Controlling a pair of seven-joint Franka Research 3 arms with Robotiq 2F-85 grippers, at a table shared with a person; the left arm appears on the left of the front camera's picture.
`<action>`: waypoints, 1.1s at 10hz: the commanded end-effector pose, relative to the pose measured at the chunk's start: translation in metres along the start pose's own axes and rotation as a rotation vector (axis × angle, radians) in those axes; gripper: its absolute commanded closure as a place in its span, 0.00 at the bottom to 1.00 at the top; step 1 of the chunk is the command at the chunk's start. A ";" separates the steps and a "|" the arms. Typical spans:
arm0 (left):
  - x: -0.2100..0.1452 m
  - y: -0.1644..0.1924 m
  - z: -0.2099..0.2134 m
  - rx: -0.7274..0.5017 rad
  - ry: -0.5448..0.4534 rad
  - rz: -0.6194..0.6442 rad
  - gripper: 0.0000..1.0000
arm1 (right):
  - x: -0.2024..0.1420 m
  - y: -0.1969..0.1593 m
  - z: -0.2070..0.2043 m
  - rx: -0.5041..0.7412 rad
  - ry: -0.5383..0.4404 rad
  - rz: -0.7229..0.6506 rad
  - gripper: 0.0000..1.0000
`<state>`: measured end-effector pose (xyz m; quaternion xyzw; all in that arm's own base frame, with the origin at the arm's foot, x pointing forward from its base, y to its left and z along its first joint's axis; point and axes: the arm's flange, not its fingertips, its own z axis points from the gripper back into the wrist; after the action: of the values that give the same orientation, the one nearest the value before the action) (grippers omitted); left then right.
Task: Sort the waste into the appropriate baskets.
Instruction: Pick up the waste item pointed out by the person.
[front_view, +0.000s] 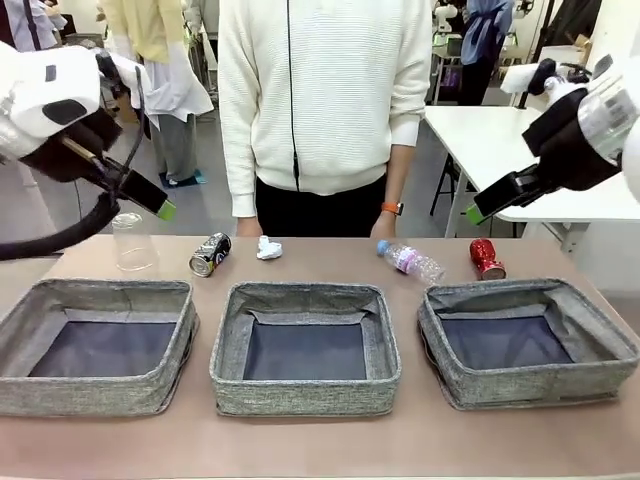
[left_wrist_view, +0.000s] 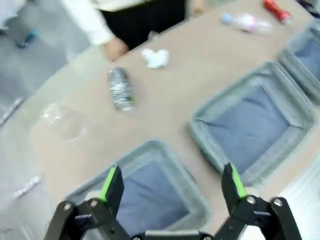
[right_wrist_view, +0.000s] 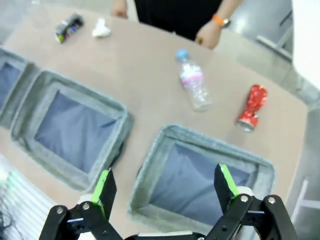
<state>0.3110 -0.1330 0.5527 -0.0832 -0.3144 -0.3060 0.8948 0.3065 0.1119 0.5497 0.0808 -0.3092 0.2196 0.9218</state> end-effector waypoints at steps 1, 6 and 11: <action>-0.015 0.045 0.008 -0.439 0.036 0.069 0.00 | -0.015 -0.029 0.013 0.242 -0.003 -0.108 0.00; -0.181 0.197 0.054 -0.932 -0.346 0.578 0.00 | -0.154 -0.235 0.045 0.956 -0.124 -0.913 0.00; -0.247 0.214 0.069 -0.965 -0.455 0.652 0.00 | -0.228 -0.266 0.056 0.901 -0.136 -0.874 0.00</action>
<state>0.2480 0.1961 0.4418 -0.6377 -0.2724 -0.0517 0.7186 0.2402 -0.2472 0.4258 0.6083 -0.1727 -0.1336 0.7631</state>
